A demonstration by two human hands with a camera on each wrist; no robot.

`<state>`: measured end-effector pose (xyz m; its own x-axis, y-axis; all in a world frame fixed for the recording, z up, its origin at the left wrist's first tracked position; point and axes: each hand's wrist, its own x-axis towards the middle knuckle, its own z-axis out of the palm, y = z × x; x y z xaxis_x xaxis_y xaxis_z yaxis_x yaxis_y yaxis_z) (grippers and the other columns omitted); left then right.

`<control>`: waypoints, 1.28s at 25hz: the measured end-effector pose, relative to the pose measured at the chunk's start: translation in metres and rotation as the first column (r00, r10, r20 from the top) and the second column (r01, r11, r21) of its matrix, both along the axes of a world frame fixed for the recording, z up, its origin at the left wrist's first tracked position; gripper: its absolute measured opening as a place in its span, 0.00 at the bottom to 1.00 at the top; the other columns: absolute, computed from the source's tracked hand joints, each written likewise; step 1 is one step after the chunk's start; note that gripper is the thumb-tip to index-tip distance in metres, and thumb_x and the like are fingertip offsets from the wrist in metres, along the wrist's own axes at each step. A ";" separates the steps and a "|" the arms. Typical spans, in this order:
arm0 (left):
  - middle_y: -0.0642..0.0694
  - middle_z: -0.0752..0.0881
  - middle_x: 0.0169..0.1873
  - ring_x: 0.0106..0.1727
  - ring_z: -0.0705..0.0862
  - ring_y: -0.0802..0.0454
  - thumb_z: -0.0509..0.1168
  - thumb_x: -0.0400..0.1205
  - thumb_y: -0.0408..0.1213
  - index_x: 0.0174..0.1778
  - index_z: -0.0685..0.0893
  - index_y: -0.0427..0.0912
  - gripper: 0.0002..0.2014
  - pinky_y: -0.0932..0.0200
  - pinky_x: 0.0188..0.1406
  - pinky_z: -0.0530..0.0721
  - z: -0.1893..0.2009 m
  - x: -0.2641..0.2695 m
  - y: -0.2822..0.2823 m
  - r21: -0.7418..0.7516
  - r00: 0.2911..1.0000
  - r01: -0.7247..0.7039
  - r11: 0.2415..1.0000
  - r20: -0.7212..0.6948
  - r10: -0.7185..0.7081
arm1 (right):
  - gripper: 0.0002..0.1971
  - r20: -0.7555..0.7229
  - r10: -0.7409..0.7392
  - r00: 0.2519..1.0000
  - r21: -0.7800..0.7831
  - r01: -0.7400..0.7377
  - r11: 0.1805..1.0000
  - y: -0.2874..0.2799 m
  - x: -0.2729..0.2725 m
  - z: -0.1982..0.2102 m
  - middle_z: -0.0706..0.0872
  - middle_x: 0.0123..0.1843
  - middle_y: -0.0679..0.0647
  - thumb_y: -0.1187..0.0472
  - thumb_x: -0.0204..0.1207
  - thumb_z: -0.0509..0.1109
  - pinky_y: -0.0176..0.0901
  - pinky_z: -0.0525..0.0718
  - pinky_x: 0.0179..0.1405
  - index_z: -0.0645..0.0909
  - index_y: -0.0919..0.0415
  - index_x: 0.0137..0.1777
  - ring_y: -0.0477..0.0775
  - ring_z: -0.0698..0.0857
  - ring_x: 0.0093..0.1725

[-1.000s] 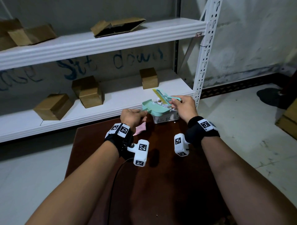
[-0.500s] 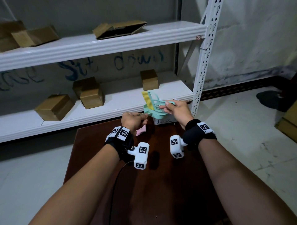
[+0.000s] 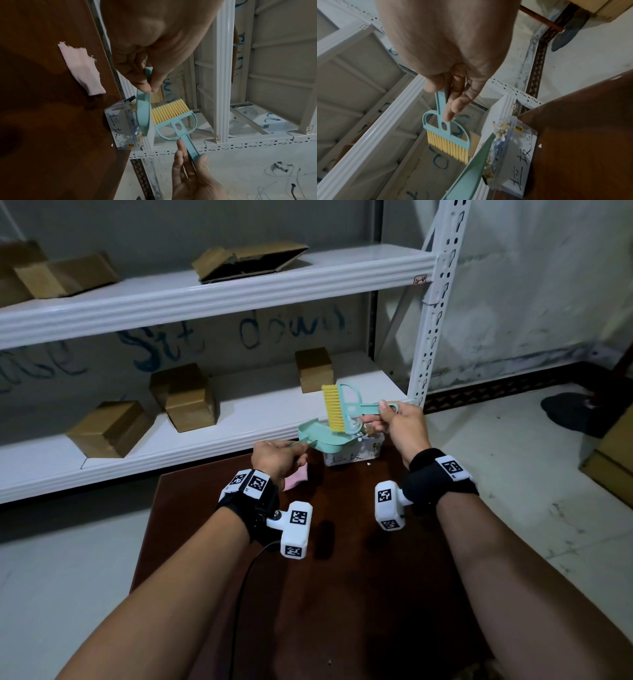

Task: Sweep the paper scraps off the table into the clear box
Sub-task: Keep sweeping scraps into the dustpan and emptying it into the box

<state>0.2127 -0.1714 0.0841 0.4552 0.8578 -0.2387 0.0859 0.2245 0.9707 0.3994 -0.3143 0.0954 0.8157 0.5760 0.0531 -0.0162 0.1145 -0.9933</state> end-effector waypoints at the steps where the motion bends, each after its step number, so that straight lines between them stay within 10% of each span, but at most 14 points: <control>1: 0.40 0.84 0.22 0.15 0.78 0.56 0.78 0.75 0.28 0.43 0.89 0.26 0.07 0.67 0.18 0.78 0.001 0.001 -0.001 -0.001 1.000 -0.002 1.000 0.009 0.002 | 0.11 0.020 0.011 1.000 -0.026 -0.010 1.000 -0.002 0.001 0.000 0.94 0.37 0.57 0.63 0.90 0.65 0.33 0.81 0.31 0.84 0.70 0.49 0.51 0.78 0.32; 8: 0.40 0.84 0.22 0.15 0.77 0.55 0.76 0.77 0.25 0.50 0.88 0.21 0.10 0.68 0.16 0.76 0.013 -0.007 -0.002 -0.003 0.999 0.002 1.000 0.042 -0.002 | 0.12 0.179 -0.065 0.982 -0.068 0.078 0.995 -0.012 0.004 0.002 0.93 0.43 0.58 0.64 0.87 0.68 0.44 0.87 0.43 0.87 0.52 0.43 0.50 0.83 0.37; 16: 0.44 0.85 0.20 0.16 0.80 0.57 0.75 0.78 0.25 0.54 0.87 0.21 0.12 0.68 0.18 0.78 0.018 -0.023 0.003 -0.044 0.994 -0.049 0.998 0.091 0.053 | 0.09 0.323 -0.227 0.919 -0.058 0.259 0.964 -0.032 0.018 0.010 0.95 0.41 0.52 0.56 0.86 0.69 0.60 0.91 0.55 0.91 0.56 0.53 0.47 0.88 0.38; 22: 0.44 0.85 0.23 0.20 0.81 0.58 0.73 0.80 0.25 0.54 0.87 0.23 0.10 0.70 0.20 0.79 0.011 -0.052 0.005 -0.062 0.989 -0.036 0.997 0.139 0.045 | 0.09 0.607 0.001 0.795 -0.375 0.285 0.882 -0.058 0.016 0.021 0.90 0.31 0.46 0.57 0.84 0.70 0.42 0.84 0.42 0.90 0.53 0.43 0.44 0.89 0.38; 26: 0.41 0.84 0.25 0.21 0.79 0.58 0.72 0.81 0.27 0.56 0.88 0.25 0.11 0.71 0.20 0.78 -0.009 -0.080 -0.002 -0.093 0.995 0.002 0.996 0.101 0.007 | 0.11 0.530 0.131 0.838 -0.526 0.205 0.825 -0.049 0.019 0.011 0.91 0.28 0.52 0.59 0.82 0.71 0.56 0.91 0.50 0.89 0.62 0.40 0.54 0.92 0.38; 32: 0.42 0.85 0.25 0.21 0.80 0.59 0.73 0.81 0.27 0.58 0.88 0.27 0.12 0.72 0.19 0.78 -0.028 -0.098 -0.020 -0.165 0.995 0.007 0.986 0.102 0.010 | 0.11 0.606 0.298 0.737 -0.692 0.305 0.654 -0.031 0.000 -0.007 0.89 0.57 0.71 0.62 0.83 0.74 0.52 0.82 0.62 0.90 0.68 0.60 0.70 0.86 0.61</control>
